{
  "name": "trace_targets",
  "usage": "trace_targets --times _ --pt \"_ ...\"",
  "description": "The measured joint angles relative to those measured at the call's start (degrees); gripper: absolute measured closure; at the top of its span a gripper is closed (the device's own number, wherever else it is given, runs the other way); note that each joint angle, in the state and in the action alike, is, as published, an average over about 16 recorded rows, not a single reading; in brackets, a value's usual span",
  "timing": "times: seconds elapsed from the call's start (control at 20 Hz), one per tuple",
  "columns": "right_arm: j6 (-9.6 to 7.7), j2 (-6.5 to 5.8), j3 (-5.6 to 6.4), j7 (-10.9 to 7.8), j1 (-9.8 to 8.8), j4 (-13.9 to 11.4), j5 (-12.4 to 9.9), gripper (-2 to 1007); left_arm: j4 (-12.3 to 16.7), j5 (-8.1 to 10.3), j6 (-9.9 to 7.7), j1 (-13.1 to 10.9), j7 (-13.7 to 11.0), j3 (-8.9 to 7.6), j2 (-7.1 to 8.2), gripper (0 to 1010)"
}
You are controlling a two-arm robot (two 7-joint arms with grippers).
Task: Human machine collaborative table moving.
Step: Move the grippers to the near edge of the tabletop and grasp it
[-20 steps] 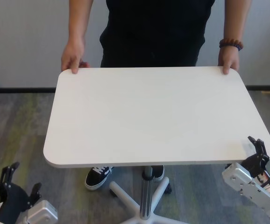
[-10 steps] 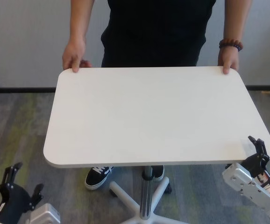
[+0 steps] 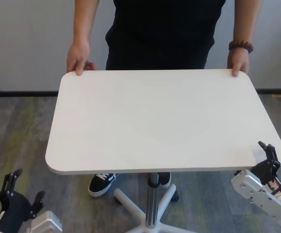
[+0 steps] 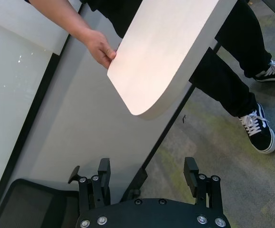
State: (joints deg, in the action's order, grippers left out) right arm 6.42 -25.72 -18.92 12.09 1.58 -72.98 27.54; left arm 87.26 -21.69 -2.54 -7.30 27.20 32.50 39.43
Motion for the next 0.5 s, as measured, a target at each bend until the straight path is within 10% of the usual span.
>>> trace_targets --times 0.5 --pt "0.04 -0.03 -0.03 0.06 -0.03 0.0 0.0 0 -1.1 0.34 0.42 1.1 -0.5 0.05 -0.33 10"
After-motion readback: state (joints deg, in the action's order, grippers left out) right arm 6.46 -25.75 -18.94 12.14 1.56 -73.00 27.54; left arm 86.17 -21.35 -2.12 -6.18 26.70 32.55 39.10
